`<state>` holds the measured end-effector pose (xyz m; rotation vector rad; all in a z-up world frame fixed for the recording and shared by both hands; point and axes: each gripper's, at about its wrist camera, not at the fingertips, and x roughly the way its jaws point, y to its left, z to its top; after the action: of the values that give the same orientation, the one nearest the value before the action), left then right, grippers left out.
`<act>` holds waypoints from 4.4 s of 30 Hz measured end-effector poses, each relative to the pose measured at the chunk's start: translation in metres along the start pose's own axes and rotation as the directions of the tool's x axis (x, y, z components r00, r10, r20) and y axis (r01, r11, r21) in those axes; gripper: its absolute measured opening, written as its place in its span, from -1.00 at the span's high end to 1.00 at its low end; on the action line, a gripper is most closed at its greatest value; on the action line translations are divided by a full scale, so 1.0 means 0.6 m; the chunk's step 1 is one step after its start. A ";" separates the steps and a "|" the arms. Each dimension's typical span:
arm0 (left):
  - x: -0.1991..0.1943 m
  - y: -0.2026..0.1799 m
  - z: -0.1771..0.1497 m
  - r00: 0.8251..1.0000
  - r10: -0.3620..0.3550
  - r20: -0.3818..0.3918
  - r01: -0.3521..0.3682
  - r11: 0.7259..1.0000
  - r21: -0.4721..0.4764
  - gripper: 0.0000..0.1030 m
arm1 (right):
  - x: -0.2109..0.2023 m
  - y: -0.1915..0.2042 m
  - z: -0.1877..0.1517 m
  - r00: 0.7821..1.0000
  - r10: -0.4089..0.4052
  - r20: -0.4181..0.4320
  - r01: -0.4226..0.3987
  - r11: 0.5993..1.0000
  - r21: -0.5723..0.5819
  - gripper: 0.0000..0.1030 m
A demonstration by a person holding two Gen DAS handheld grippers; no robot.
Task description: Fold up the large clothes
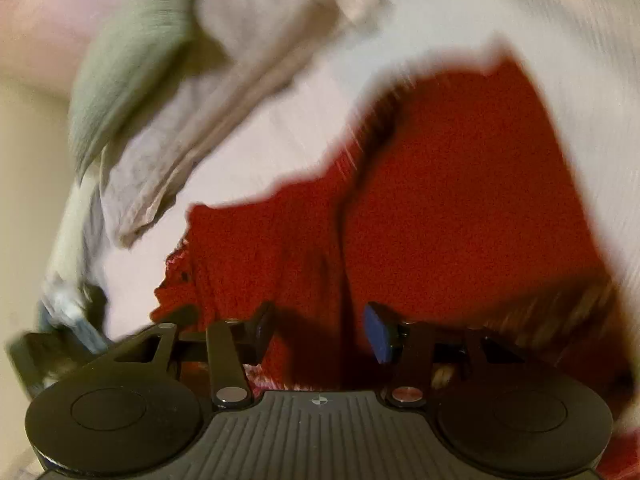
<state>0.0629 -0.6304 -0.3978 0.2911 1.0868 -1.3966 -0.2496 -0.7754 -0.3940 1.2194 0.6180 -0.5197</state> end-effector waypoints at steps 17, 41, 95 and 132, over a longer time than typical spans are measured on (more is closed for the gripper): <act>-0.076 -0.052 -0.021 0.985 0.069 0.155 -0.076 0.996 0.041 0.48 | -0.005 0.130 0.015 0.931 -0.288 0.223 0.362 0.809 -0.463 0.29; -0.038 -0.085 -0.114 0.990 0.134 -0.038 -0.125 0.975 0.183 0.55 | 0.060 0.116 -0.143 0.922 -0.356 0.152 0.385 0.806 -0.449 0.29; -0.477 -0.201 -0.468 0.946 0.320 -0.054 -0.319 0.947 0.030 -0.50 | -0.365 0.111 -0.486 0.961 -0.271 0.057 0.272 0.887 -0.373 0.21; -0.416 0.117 -0.544 0.990 -0.050 -0.133 -0.008 0.915 -0.404 0.52 | -0.373 -0.184 -0.402 0.990 -0.068 -0.128 0.074 0.996 0.046 0.46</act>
<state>0.0293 -0.2151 -0.4109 0.0766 1.4699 -1.1476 -0.5237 -0.5643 -0.3711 1.2884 0.7615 -0.5232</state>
